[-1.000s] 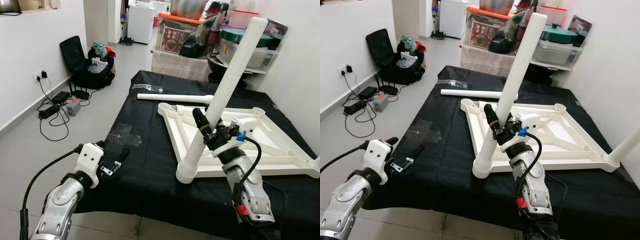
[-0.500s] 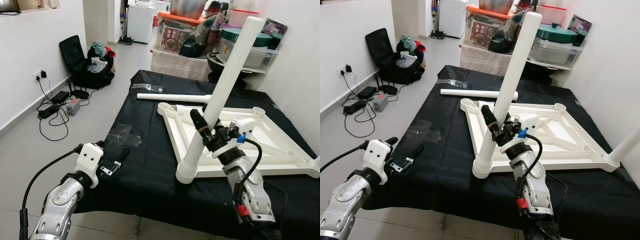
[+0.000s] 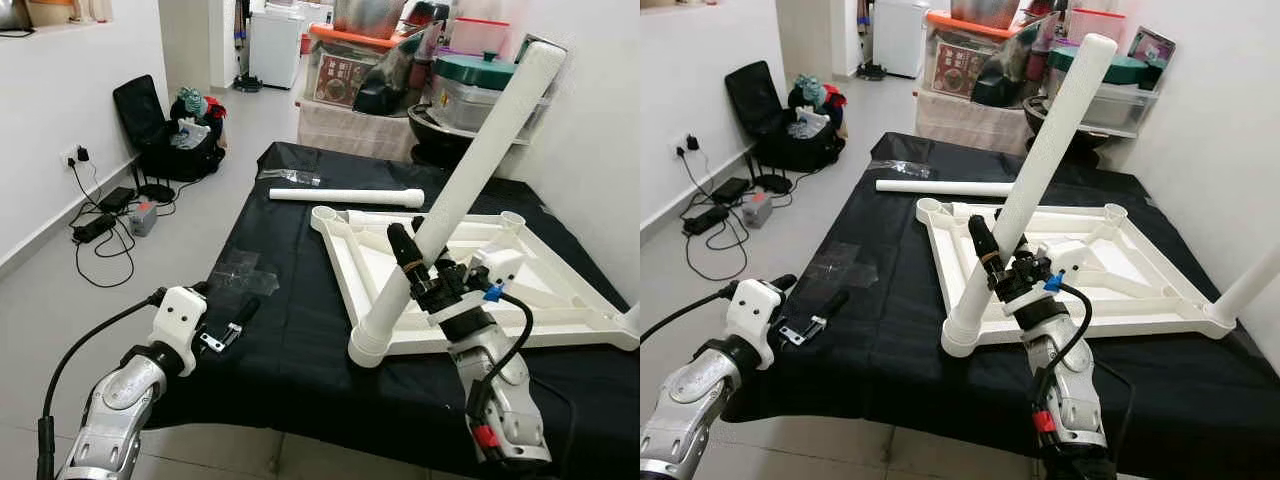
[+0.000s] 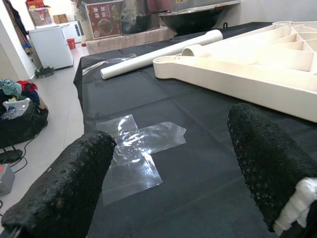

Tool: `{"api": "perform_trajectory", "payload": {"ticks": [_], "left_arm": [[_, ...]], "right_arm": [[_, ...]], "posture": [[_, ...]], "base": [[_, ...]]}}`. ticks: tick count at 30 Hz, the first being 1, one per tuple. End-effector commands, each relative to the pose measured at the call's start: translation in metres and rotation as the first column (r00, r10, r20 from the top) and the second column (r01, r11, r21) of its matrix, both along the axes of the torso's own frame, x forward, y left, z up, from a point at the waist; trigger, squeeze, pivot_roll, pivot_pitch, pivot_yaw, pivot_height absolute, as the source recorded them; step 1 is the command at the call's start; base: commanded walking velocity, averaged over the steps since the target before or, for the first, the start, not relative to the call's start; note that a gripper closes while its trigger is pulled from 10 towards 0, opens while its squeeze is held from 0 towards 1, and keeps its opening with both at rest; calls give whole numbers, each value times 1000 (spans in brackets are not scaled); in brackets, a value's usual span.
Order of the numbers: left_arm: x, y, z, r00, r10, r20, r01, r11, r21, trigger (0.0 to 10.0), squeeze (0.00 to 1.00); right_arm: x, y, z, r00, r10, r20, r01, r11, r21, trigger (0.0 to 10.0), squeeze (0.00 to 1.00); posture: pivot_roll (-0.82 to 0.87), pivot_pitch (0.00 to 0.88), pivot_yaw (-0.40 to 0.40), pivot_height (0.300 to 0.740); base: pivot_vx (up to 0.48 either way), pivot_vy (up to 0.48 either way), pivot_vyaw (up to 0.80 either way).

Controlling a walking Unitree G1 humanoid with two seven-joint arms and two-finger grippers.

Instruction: Building children table

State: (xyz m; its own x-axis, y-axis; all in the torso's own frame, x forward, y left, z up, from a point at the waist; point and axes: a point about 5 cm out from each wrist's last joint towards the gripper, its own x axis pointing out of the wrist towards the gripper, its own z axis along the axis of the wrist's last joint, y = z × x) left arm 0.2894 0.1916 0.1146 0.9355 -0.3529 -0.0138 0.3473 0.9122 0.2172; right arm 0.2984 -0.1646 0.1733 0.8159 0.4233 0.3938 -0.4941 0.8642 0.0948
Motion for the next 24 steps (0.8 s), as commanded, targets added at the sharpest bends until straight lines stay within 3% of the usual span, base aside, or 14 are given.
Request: {"api": "perform_trajectory", "payload": {"ticks": [1,11,19,20,24], "left_arm": [[2,0,0,1000,-12,-2,12,1000,10,10000,0],[-1,-4,-3,1000,-3,-3,3,1000,-5,10000,0],[-4,2,-8,1000,21,-22,-21,1000,-16,10000,0],[0,1,-3,1000,1,-21,-1,1000,-5,10000,0],[7,2,5,1000,-3,-4,3,1000,4,10000,0]], "right_arm": [[-7,7,-47,971,74,-229,-86,995,-43,0,0],[0,16,-43,942,216,-258,-265,949,-172,0,0],[10,18,-38,893,284,-348,-336,937,-97,0,0],[11,19,-31,877,325,-355,-378,922,-88,0,0],[14,20,-28,875,338,-347,-392,914,-100,0,0]], "posture": [[107,0,-98,740],[113,0,-126,740],[84,0,-140,740],[79,0,-138,740],[83,0,-137,740]], "base": [[0,0,0],[0,0,0],[0,0,0],[0,0,0],[0,0,0]]}}
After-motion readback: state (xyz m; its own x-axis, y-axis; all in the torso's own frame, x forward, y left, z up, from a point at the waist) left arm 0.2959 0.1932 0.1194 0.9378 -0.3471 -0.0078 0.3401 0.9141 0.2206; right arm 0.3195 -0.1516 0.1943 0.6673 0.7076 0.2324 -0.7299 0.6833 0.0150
